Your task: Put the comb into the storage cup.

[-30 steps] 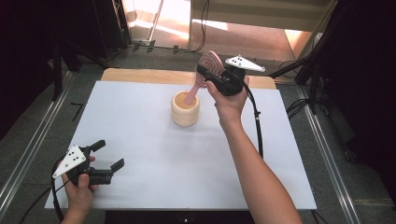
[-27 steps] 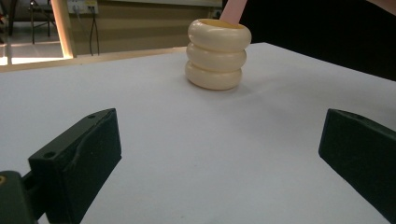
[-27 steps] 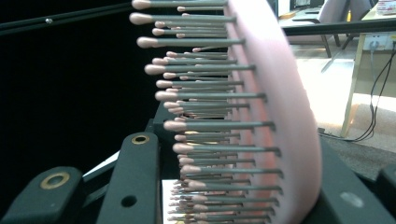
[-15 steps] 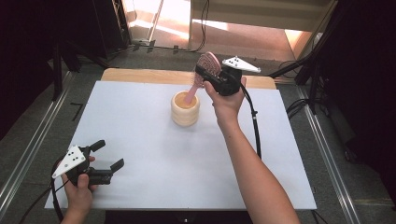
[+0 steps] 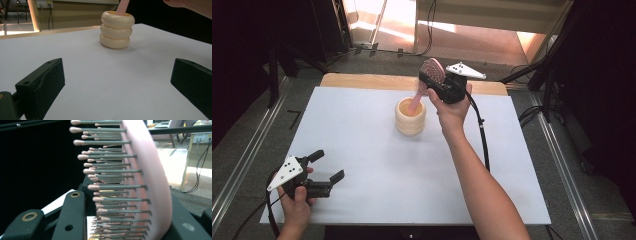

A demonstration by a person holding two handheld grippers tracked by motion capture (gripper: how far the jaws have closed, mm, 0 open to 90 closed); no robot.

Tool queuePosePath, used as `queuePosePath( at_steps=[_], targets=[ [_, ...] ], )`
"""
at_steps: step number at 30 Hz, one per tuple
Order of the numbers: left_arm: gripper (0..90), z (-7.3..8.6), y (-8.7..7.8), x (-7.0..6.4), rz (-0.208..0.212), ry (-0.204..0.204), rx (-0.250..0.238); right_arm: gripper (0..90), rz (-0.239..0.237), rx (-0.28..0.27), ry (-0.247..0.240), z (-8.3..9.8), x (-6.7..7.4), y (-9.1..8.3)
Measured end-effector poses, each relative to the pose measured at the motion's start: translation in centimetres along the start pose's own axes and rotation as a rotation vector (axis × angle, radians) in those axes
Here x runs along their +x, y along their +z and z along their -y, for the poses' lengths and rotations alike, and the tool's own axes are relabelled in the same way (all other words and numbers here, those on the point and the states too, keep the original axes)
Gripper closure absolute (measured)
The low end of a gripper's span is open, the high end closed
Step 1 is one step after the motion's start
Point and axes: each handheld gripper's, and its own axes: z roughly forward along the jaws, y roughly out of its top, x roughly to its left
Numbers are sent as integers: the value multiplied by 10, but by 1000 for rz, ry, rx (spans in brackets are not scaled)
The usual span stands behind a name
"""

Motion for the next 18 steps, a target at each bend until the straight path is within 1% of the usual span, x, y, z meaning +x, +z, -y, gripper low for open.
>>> queuePosePath(
  at_steps=[8,18],
  targets=[
    [0,0,0,0,0,1,0,596,0,8,0,5,-1,4],
    [0,0,0,0,0,1,-1,596,4,41,-5,16,1,13]
  ],
)
